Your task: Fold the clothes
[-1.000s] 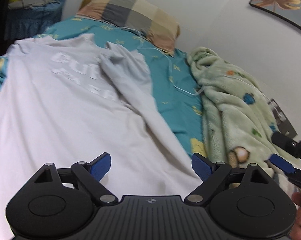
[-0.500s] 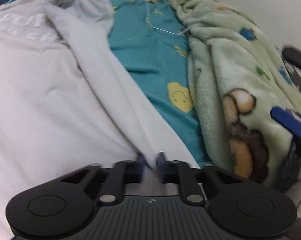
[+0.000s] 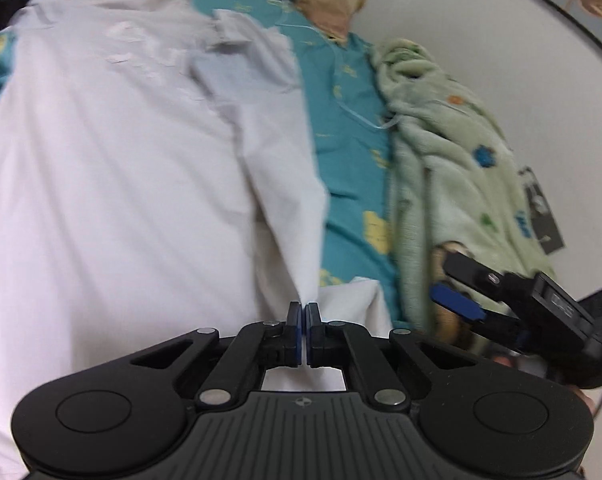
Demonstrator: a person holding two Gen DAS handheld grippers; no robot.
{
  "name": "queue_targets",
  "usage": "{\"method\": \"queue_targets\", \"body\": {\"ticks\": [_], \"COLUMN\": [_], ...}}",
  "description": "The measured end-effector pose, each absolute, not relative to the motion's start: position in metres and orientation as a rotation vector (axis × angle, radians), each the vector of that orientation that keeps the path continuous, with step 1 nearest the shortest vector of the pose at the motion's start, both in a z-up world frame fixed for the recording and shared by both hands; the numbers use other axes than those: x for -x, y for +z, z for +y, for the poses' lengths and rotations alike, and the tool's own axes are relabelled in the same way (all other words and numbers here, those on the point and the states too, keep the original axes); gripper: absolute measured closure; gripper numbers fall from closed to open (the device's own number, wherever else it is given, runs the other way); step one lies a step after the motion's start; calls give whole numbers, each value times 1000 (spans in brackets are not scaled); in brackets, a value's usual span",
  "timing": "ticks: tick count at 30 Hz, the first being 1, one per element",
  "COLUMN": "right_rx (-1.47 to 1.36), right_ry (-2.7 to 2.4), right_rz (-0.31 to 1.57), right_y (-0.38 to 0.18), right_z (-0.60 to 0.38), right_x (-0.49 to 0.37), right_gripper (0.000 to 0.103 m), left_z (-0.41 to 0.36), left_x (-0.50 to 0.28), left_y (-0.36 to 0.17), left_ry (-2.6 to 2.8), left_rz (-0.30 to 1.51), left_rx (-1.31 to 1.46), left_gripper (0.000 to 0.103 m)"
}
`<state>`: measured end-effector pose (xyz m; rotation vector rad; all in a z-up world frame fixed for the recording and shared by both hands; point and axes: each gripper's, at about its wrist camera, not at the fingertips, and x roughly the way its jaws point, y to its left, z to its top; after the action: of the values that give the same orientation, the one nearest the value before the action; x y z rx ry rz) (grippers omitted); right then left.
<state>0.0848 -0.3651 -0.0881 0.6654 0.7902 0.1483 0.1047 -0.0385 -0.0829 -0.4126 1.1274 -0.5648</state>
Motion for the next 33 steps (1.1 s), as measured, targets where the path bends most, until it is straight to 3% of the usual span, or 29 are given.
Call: {"method": "queue_targets", "body": {"ticks": [6, 8, 10, 13, 16, 23, 29, 30, 31, 32, 33], "right_rx": [-675, -681, -677, -671, -678, -766, -847, -855, -861, -867, -875], "right_ry": [86, 48, 15, -11, -23, -17, 30, 32, 32, 35, 39], "right_rz": [839, 841, 838, 826, 807, 796, 793, 800, 809, 813, 815], "right_y": [-94, -95, -95, -95, -94, -100, -107, -109, -111, -112, -113], "right_z": [-357, -357, -356, -357, -361, -376, -387, -388, -389, -390, -390], "right_x": [-90, -89, -88, -85, -83, -83, -85, -87, -90, -91, -93], "right_gripper": [22, 22, 22, 22, 22, 22, 22, 22, 22, 22, 22], "left_z": [-14, -14, -15, -20, -42, -139, -181, -185, -187, -186, -184], "left_x": [-122, -122, -118, -105, -95, -86, -110, -113, -114, -113, -110], "left_y": [-121, -121, -108, -83, -60, -64, -102, -107, -110, -109, -108], "left_ry": [-507, -508, -519, -560, -632, -850, -990, -1011, -1032, -1051, -1071], "left_rz": [1192, 1189, 1137, 1028, 918, 857, 944, 960, 970, 973, 967], "left_rx": [493, 489, 450, 382, 268, -70, -217, -232, -244, -251, -259], "left_gripper": [99, 87, 64, 46, 34, 29, 32, 45, 78, 97, 100]}}
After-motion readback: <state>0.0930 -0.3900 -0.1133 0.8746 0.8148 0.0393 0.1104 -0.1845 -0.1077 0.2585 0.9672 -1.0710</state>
